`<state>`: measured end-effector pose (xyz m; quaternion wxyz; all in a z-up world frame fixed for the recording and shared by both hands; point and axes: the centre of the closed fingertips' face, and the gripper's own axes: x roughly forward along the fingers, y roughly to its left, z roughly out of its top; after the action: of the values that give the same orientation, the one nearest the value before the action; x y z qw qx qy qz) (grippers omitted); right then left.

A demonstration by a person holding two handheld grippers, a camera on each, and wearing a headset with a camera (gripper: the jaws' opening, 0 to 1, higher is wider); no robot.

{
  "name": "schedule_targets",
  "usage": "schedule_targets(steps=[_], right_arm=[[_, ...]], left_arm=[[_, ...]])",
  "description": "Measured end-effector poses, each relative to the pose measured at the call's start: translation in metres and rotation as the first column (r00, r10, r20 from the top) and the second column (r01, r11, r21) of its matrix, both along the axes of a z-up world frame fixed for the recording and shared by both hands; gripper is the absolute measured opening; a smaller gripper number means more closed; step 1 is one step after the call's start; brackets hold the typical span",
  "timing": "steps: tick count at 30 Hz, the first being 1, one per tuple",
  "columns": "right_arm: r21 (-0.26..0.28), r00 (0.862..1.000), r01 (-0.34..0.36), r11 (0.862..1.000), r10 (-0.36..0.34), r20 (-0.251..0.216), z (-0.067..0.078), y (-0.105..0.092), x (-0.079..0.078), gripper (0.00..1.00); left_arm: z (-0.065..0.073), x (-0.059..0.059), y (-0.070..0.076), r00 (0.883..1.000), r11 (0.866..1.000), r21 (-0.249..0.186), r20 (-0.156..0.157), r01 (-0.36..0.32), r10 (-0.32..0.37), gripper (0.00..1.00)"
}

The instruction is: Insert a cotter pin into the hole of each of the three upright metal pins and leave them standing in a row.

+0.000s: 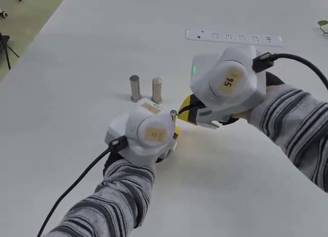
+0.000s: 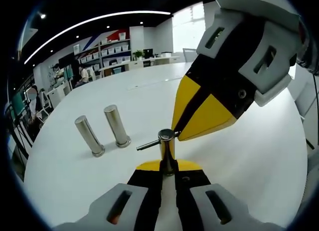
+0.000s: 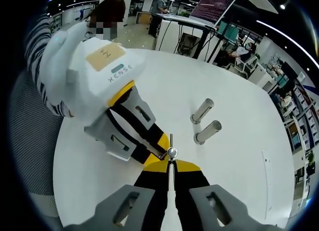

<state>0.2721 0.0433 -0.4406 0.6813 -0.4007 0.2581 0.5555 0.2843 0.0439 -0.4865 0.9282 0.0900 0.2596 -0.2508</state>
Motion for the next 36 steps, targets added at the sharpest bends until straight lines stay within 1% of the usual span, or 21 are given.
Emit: schedule_targets(steps=[5,8,11,16,17,20,26,33,36], right_arm=[[0.010,1.000,0.005,1.000,-0.005,0.001,0.000,0.000,0.001,0.00],[0.052,0.999,0.052,0.997,-0.051,-0.018,0.003,-0.001,0.003,0.00],[0.058,0.995,0.103,0.993,-0.103,-0.007,0.004,-0.008,0.008,0.07],[0.086,0.982,0.188,0.978,-0.186,-0.025,0.005,-0.023,0.011,0.10],[0.094,0.979,0.205,0.974,-0.203,-0.031,0.005,-0.027,0.012,0.12],[0.101,0.974,0.228,0.968,-0.226,-0.034,0.004,-0.035,0.013,0.14],[0.094,0.961,0.276,0.957,-0.272,-0.045,0.000,-0.051,0.008,0.14],[0.104,0.951,0.307,0.946,-0.301,-0.069,-0.003,-0.055,0.002,0.15],[0.121,0.948,0.316,0.941,-0.308,-0.076,-0.003,-0.055,0.002,0.18]], left_arm=[[0.000,0.001,0.000,1.000,1.000,-0.001,-0.002,0.004,-0.004,0.05],[0.000,0.001,0.000,1.000,1.000,0.005,0.004,0.016,-0.016,0.04],[0.001,0.001,0.000,1.000,1.000,0.002,0.004,0.025,-0.025,0.04],[0.000,0.003,0.003,1.000,1.000,-0.001,-0.003,0.027,-0.027,0.04],[0.000,0.004,0.005,1.000,1.000,0.000,-0.004,0.026,-0.026,0.04],[0.000,0.005,0.012,1.000,1.000,0.013,-0.006,0.018,-0.018,0.04],[0.001,0.009,0.025,1.000,1.000,0.013,-0.006,0.001,-0.001,0.04],[0.005,0.015,0.042,1.000,1.000,0.010,-0.005,-0.020,0.020,0.04],[0.006,0.016,0.049,1.000,1.000,0.021,-0.003,-0.022,0.022,0.04]])
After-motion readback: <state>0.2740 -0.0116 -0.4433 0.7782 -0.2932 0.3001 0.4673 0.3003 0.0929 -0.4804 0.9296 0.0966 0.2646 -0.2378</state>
